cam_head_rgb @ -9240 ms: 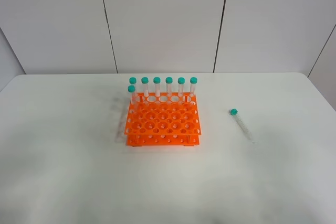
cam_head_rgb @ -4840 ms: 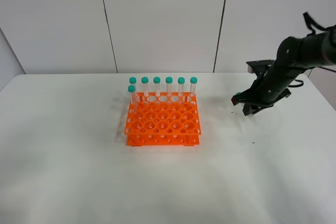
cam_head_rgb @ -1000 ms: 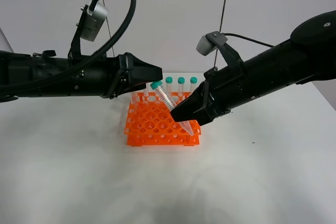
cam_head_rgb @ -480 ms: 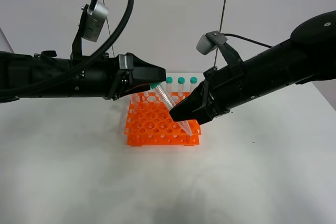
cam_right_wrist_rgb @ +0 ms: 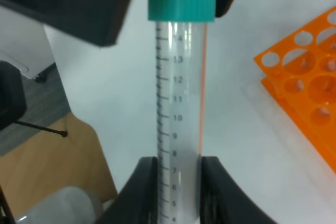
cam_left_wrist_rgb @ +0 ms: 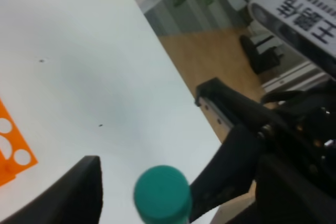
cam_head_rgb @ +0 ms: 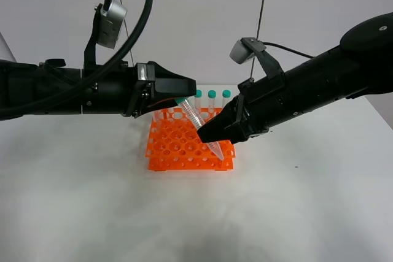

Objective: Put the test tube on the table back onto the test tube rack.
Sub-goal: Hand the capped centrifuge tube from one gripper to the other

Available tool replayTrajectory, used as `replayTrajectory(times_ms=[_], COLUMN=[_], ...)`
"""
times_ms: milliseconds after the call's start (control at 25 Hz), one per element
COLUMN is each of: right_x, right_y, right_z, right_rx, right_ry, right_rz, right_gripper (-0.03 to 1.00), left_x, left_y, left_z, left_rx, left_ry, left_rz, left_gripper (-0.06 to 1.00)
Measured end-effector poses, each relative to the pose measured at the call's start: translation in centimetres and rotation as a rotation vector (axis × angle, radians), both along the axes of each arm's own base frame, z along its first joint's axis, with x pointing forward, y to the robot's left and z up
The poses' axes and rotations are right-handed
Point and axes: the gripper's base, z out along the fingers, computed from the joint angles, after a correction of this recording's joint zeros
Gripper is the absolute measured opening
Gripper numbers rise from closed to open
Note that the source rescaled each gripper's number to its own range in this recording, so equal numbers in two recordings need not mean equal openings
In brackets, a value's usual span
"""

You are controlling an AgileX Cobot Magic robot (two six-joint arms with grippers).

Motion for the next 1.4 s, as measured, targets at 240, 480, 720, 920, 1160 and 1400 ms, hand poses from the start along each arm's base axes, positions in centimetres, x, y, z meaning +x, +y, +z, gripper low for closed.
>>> replayTrajectory(times_ms=[240, 480, 720, 920, 1160, 1400], right_x=[0.0, 0.0, 0.0, 0.0, 0.0, -0.7], right_y=[0.2, 0.2, 0.1, 0.1, 0.2, 1.2], right_z=[0.2, 0.2, 0.2, 0.2, 0.2, 0.2], right_rx=[0.033, 0.035, 0.029, 0.030, 0.032, 0.031], right_ry=[0.023, 0.025, 0.024, 0.027, 0.028, 0.021], right_rz=[-0.021, -0.021, -0.019, -0.021, -0.022, 0.012], right_gripper=[0.02, 0.02, 0.02, 0.02, 0.02, 0.02], left_x=[0.0, 0.0, 0.0, 0.0, 0.0, -0.1], left_y=[0.0, 0.0, 0.0, 0.0, 0.0, 0.0], left_z=[0.0, -0.1, -0.1, -0.1, -0.1, -0.1], left_rx=[0.004, 0.008, 0.008, 0.009, 0.009, 0.022], left_ry=[-0.002, -0.005, -0.005, -0.006, -0.006, -0.012], left_rz=[-0.003, -0.006, -0.006, -0.006, -0.006, -0.016], left_gripper=[1.00, 1.00, 1.00, 1.00, 0.79, 0.75])
